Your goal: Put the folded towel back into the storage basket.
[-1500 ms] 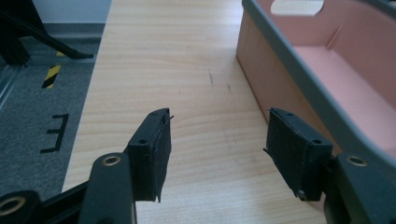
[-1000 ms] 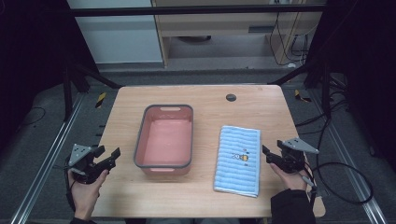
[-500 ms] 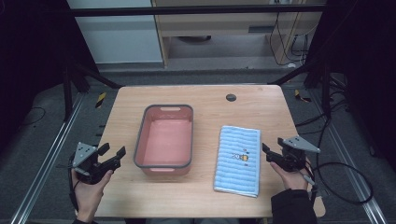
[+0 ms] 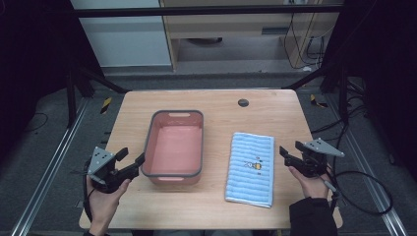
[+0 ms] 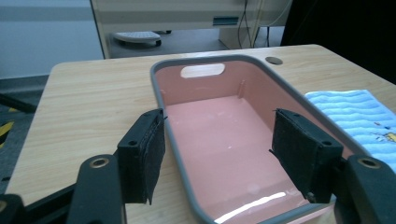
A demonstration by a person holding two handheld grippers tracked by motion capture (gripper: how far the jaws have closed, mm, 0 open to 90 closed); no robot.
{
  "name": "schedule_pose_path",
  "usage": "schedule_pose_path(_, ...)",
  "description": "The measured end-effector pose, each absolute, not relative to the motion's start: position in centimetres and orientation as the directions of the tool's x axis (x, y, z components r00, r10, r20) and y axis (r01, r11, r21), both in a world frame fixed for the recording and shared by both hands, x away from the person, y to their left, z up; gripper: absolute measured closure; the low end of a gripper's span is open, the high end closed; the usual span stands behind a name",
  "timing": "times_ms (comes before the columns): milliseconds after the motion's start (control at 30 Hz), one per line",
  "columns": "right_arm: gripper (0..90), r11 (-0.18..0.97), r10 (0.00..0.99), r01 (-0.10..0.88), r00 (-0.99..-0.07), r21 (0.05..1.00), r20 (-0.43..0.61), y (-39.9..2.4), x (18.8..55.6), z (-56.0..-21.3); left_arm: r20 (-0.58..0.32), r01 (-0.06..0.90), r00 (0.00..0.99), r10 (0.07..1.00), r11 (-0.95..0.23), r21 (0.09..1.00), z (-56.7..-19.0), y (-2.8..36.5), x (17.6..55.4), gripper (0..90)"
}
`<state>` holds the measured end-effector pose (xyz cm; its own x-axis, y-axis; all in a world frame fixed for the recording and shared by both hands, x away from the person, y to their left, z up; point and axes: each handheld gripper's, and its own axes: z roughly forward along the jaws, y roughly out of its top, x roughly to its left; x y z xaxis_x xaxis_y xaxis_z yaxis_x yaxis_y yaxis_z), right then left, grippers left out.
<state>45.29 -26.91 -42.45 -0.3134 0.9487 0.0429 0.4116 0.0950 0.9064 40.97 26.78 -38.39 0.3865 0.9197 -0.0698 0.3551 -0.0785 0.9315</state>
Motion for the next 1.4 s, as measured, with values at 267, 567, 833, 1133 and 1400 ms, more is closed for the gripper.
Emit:
schedule_pose_path(267,35.6,0.093,0.944,0.410,-0.325,0.908,0.050,-26.9,45.4,-41.9,-0.060,0.338,0.437,0.897,-0.102,0.936,-37.9,24.2,41.2,34.2)
schedule_pose_path(567,32.3,0.064,0.944,0.412,-0.321,0.909,0.079,-27.0,45.7,-41.4,-0.046,0.330,0.481,0.875,-0.132,0.935,-37.9,21.5,41.4,34.8)
schedule_pose_path(833,32.5,0.083,0.943,0.403,-0.328,0.911,0.059,-26.9,46.1,-40.8,-0.041,0.326,0.515,0.856,-0.152,0.933,-38.1,19.4,41.6,34.9)
schedule_pose_path(1133,33.0,0.093,0.943,0.417,-0.329,0.904,0.055,-26.7,46.8,-41.1,-0.031,0.328,0.541,0.841,-0.178,0.928,-38.7,17.4,41.8,35.0)
schedule_pose_path(1400,32.6,0.089,0.941,0.420,-0.333,0.903,0.062,-26.6,47.5,-41.1,-0.019,0.320,0.573,0.819,-0.203,0.926,-38.8,15.2,41.9,34.9)
